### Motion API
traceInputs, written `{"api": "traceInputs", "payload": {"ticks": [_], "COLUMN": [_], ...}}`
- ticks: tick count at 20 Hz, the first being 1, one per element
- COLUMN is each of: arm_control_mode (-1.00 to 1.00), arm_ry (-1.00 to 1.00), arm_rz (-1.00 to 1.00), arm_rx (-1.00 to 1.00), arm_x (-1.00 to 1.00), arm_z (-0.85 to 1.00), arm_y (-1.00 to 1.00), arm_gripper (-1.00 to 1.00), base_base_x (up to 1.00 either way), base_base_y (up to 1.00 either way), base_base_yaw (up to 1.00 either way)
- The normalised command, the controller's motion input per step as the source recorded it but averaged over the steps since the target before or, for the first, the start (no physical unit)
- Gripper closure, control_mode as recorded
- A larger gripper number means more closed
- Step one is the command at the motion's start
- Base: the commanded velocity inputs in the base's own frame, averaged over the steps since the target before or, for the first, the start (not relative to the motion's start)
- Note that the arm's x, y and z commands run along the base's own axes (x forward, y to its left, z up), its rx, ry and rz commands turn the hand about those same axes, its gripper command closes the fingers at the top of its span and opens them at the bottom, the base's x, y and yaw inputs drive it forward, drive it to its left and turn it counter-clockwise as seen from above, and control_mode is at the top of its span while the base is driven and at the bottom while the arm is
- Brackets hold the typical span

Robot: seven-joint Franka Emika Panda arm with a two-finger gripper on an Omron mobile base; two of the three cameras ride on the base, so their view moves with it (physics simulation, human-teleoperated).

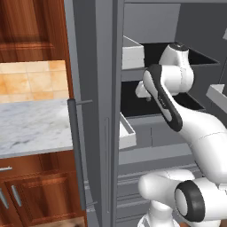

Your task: Move the orange and kiwi from the top shelf to the second highest shelf to make space. Then, place the pitcher from the counter on the cleared top shelf.

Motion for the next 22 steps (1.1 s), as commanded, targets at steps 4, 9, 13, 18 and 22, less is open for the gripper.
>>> {"api": "traceInputs", "payload": {"ticks": [4, 9, 13, 18, 22], "arm_control_mode": [-1.0, -1.0, -1.0, -1.0, -1.0], "arm_ry": [-0.15, -0.34, -0.34, -0.28, -0.1], "arm_rz": [0.0, 0.0, 0.0, 0.0, 0.0], "arm_rx": [0.0, 0.0, 0.0, 0.0, 0.02], "arm_x": [-0.09, -0.09, 0.0, 0.03, 0.28], "arm_z": [0.1, 0.46, 0.67, 0.55, 0.22], "arm_y": [0.0, 0.0, 0.0, 0.0, 0.0], "arm_gripper": [-1.0, -1.0, -1.0, -1.0, -1.0], "base_base_x": [0.0, 0.0, 0.0, 0.0, 0.0], "base_base_y": [0.0, 0.0, 0.0, 0.0, 0.0], "base_base_yaw": [0.0, 0.0, 0.0, 0.0, 0.0]}}
